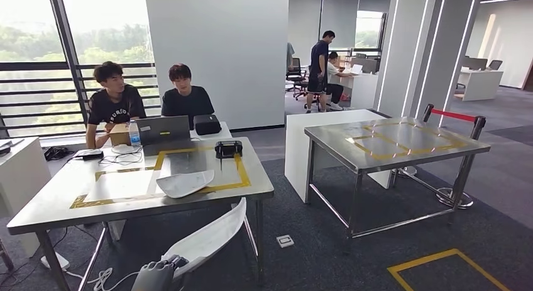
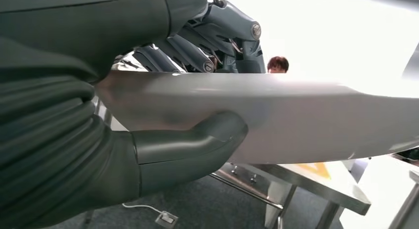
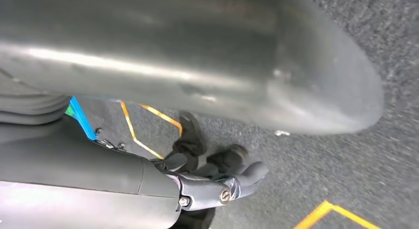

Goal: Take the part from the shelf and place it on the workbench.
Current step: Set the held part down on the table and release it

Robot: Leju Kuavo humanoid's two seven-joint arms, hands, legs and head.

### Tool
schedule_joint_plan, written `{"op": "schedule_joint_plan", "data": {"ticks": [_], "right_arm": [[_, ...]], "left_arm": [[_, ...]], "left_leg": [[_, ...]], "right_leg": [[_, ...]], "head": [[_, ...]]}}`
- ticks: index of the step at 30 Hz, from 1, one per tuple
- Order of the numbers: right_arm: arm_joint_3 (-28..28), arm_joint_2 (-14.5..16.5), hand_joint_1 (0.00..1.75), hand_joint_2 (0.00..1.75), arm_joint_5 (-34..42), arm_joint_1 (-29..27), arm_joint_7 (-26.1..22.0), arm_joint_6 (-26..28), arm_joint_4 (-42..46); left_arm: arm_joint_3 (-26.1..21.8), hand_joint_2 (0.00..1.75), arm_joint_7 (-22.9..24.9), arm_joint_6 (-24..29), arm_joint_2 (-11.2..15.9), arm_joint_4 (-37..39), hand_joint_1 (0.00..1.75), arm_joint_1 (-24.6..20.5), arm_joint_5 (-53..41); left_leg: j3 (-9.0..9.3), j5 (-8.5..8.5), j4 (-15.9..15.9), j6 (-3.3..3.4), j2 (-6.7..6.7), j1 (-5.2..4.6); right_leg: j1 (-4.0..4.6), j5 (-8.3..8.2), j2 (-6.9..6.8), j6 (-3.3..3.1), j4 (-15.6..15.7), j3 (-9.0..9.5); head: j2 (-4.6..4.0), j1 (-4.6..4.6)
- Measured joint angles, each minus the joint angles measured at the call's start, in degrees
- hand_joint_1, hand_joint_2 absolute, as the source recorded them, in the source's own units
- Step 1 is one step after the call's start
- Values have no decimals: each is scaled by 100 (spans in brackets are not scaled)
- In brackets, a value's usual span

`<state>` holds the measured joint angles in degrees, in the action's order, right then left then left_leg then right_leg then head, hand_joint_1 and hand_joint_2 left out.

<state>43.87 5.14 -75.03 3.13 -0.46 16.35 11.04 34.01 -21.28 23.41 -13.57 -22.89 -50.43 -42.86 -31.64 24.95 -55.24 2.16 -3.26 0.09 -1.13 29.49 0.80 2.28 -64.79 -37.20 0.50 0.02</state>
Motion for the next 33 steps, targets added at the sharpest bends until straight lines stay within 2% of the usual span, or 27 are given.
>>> {"op": "schedule_joint_plan", "data": {"ticks": [2,3,4,6,7,8,9,11,13,14,16,17,18,19,20,21,22,23,24,25,27,28,29,30,32,33], "right_arm": [[0,1,0,0,-2,-6,7,-1,0],[0,1,0,0,-2,-13,9,-1,0],[1,0,0,0,-2,-18,9,0,0],[2,-1,0,0,-2,-17,7,1,0],[2,8,0,0,-3,-16,5,1,-3],[1,16,0,0,-3,-15,6,-1,-6],[1,26,0,0,-2,-17,7,0,-9],[2,35,0,0,-7,-16,3,1,-11],[2,36,0,0,-37,-12,-11,3,-11],[2,36,0,0,-64,-13,-21,3,-11],[-1,36,0,0,-132,-23,-45,-3,-11],[-4,36,0,0,-168,-27,-59,-10,-11],[-8,36,0,0,-201,-29,-73,-21,-11],[-12,35,0,0,-227,-30,-82,-33,-12],[-15,35,0,0,-246,-33,-88,-45,-12],[-17,37,0,0,-259,-37,-91,-57,-12],[-20,47,0,0,-269,-41,-93,-69,-19],[-24,50,0,0,-276,-38,-97,-80,-23],[-28,53,0,0,-282,-31,-102,-90,-27],[-34,54,0,0,-287,-24,-108,-100,-31],[-45,46,0,0,-299,-15,-115,-113,-28],[-50,48,0,0,-306,-13,-117,-117,-28],[-54,48,0,0,-315,-7,-116,-121,-28],[-56,45,0,0,-322,-1,-114,-124,-28],[-59,33,0,0,-340,-1,-108,-128,-28],[-59,26,0,0,-349,-10,-107,-129,-28]], "left_arm": [[-10,175,-3,0,2,11,175,17,0],[-13,175,-6,0,3,17,175,32,0],[-13,175,-9,0,4,22,175,42,0],[-14,175,-15,0,3,25,175,42,0],[-15,175,-15,0,4,25,175,36,0],[-17,175,-15,1,3,25,175,33,0],[-18,175,-16,1,3,25,175,32,-1],[-21,175,-19,9,4,24,175,30,-1],[-35,175,-25,45,14,16,175,26,6],[-52,175,-28,79,28,14,175,26,12],[-95,175,-41,153,76,16,175,55,27],[-119,175,-46,186,113,20,175,90,35],[-145,175,-52,210,155,23,175,130,45],[-174,175,-56,227,202,26,175,168,58],[-205,175,-57,240,247,27,175,196,72],[-234,175,-53,246,290,27,175,210,86],[-264,175,-40,251,328,32,175,218,101],[-292,175,-18,254,361,37,175,220,114],[-320,175,14,250,388,41,175,222,126],[-350,175,56,244,419,46,175,223,137],[-419,175,153,227,493,47,175,211,151],[-460,175,203,221,544,50,175,193,158],[-504,175,250,213,595,59,175,163,169],[-548,175,293,199,643,75,175,129,181],[-628,175,368,164,742,115,175,74,206],[-661,175,408,144,792,137,175,65,217]], "left_leg": [[7,32,-24,-19,19,9],[8,59,-48,-39,21,16],[9,95,-86,-67,20,32],[9,210,-215,-154,15,84],[-14,281,-299,-210,11,93],[-35,339,-357,-258,3,95],[-52,384,-388,-296,-4,89],[-36,433,-367,-344,-21,84],[-35,501,-464,-387,52,88],[-127,584,-666,-406,118,88],[-561,811,-1402,-424,242,84],[-829,886,-1782,-421,264,83],[-1041,870,-2023,-407,272,79],[-1149,726,-2038,-377,275,68],[-1153,471,-1837,-327,276,48],[-1066,147,-1455,-257,281,14],[-950,-104,-1097,-174,299,-31],[-839,-259,-791,-107,317,-72],[-756,-304,-592,-62,332,-112],[-704,-253,-512,-39,341,-134],[-581,-184,-358,-28,317,-128],[-501,-157,-298,-11,304,-107],[-417,-130,-250,2,290,-89],[-341,-93,-215,15,281,-77],[-219,4,-199,32,252,-74],[-151,61,-201,31,234,-74]], "right_leg": [[-36,278,-14,55,-702,-373],[-55,288,-23,84,-852,-470],[-75,179,-32,112,-770,-450],[-124,-198,-35,184,-71,-124],[-130,-314,-15,196,265,49],[-127,-346,2,164,459,161],[-112,-297,17,105,505,201],[-91,-228,12,-48,465,219],[-100,-173,-8,-140,471,275],[-106,-144,-22,-180,478,317],[-92,-70,-54,-232,482,401],[-81,-23,-64,-246,482,451],[-70,27,-69,-255,482,507],[-56,82,-69,-260,483,577],[-40,143,-69,-262,486,662],[-26,206,-72,-258,494,750],[-9,268,-85,-242,511,823],[-5,312,-91,-219,538,872],[-6,339,-105,-189,574,903],[-10,337,-116,-155,600,929],[-25,269,-136,-98,539,943],[-26,208,-137,-78,378,873],[-26,167,-134,-60,134,720],[-26,186,-127,-45,-190,488],[-20,432,-112,-14,-794,-26],[-19,575,-110,-7,-955,-231]], "head": [[0,14],[0,15],[0,18],[0,25],[-1,36],[-1,54],[-2,72],[-1,84],[-1,51],[-1,32],[-1,2],[0,-3],[0,-6],[0,-12],[-1,-21],[-1,-32],[-2,-43],[-5,-57],[-6,-64],[-8,-79],[-6,-92],[-6,-96],[-7,-90],[-8,-88],[-11,-96],[-11,-101]]}}
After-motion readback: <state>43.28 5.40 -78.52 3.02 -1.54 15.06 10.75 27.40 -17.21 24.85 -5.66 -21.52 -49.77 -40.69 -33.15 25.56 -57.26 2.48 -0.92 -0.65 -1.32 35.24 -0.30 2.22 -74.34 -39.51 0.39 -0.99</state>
